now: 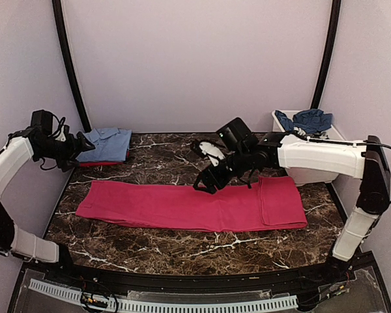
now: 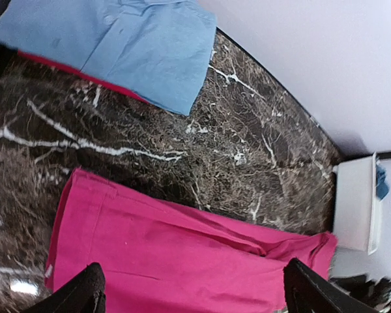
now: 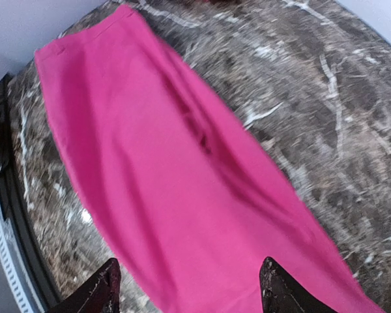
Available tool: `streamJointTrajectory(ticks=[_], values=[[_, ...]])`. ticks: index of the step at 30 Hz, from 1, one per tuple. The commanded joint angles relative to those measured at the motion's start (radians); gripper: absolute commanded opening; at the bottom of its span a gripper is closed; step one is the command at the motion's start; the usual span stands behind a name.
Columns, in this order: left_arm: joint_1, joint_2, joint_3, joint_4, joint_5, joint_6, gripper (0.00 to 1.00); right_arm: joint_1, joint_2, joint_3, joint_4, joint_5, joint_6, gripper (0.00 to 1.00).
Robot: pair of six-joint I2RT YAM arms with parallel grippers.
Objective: Fold and stack the mixed laundry pile
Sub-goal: Smooth out the 1/3-rectangle-folded trousers at the center of the board.
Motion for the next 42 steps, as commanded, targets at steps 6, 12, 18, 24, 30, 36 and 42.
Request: streamJointTrajectory(ticks=[6,12,18,24,30,36,42], values=[[-0.365,0.245,0.199,0.050,-0.205,0.512,0.88,-0.130,0.275,0.246,-0.059,-0.041,-0.116,0.63],[-0.429,0.377,0.240,0.088,-0.142,0.791,0.73,-0.129,0.372,0.298,-0.073,-0.191,-0.161,0.52],[-0.479,0.506,0.271,0.055,-0.224,0.964,0.54,-0.108,0.395,0.238,-0.062,-0.249,-0.160,0.34],[-0.526,0.574,0.245,0.091,-0.247,1.033,0.46,-0.063,0.366,0.159,-0.030,-0.190,-0.159,0.12],[-0.577,0.533,0.148,0.153,-0.232,1.059,0.51,0.001,0.328,0.093,-0.013,-0.069,-0.172,0.00],[-0.588,0.449,0.039,0.268,-0.188,1.087,0.55,0.043,0.343,0.045,0.019,0.087,-0.160,0.00],[-0.658,0.444,0.030,0.374,-0.136,1.142,0.45,0.056,0.355,0.004,0.064,0.120,-0.143,0.00]])
